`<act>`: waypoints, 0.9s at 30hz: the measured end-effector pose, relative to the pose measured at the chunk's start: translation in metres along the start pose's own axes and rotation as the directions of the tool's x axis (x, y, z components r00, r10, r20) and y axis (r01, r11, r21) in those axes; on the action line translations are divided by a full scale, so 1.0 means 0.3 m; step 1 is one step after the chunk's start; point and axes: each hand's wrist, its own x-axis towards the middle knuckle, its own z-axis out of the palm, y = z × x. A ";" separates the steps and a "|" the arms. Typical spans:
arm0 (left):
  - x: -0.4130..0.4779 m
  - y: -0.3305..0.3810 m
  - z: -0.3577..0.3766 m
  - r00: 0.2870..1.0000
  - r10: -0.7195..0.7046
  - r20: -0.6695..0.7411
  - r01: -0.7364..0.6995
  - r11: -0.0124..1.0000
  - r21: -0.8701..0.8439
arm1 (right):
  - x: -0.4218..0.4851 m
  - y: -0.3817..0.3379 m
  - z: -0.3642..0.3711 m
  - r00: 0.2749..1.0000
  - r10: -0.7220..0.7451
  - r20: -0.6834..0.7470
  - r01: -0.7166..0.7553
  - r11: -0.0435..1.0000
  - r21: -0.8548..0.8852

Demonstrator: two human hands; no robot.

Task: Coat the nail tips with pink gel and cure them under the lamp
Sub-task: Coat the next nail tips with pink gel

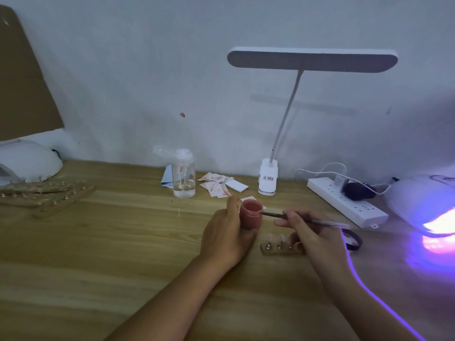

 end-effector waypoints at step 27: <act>-0.061 0.025 0.008 0.976 0.140 0.170 -0.088 0.956 -0.281 | -0.087 0.047 -0.046 0.999 0.033 0.038 -0.036 0.997 0.073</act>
